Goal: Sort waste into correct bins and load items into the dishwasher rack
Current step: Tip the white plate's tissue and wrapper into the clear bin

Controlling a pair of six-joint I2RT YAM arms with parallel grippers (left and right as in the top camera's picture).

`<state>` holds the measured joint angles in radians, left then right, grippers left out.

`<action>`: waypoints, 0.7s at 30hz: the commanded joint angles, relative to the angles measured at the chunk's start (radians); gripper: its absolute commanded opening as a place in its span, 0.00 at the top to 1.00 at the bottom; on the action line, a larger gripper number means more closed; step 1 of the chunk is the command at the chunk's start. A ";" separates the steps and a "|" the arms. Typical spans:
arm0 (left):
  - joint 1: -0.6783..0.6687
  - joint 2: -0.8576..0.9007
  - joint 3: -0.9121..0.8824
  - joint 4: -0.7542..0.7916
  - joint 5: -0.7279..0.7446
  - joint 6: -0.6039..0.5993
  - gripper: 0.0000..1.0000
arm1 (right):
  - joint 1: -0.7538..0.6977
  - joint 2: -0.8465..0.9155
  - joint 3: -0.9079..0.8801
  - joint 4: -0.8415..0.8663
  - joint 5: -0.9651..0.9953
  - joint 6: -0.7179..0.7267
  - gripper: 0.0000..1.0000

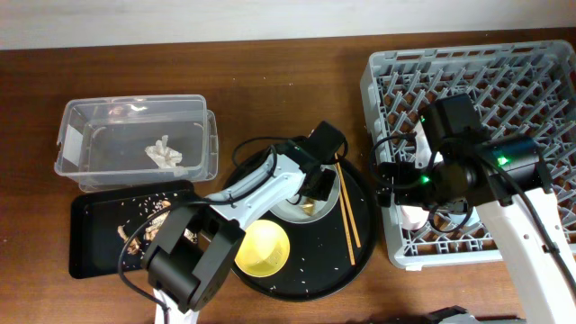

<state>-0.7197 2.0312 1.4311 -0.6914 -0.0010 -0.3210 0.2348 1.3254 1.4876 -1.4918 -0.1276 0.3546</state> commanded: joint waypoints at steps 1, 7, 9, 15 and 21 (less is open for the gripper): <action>0.020 0.002 0.029 -0.045 -0.074 -0.004 0.91 | 0.007 0.000 0.003 -0.001 0.009 -0.010 0.02; 0.140 -0.122 0.189 -0.224 -0.079 -0.002 1.00 | 0.007 0.000 0.003 -0.001 0.008 -0.009 0.02; 0.208 -0.193 0.236 -0.272 -0.152 0.000 1.00 | 0.007 0.000 0.003 -0.002 0.008 -0.009 0.02; 0.494 -0.207 0.238 -0.319 -0.333 0.000 1.00 | 0.007 0.000 0.003 -0.004 0.008 -0.009 0.02; 0.620 -0.163 0.295 -0.338 -0.287 0.048 0.19 | 0.007 0.000 0.003 -0.008 0.009 -0.009 0.02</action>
<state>-0.1238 1.8908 1.6711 -1.0023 -0.3069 -0.3187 0.2348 1.3254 1.4876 -1.4960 -0.1276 0.3546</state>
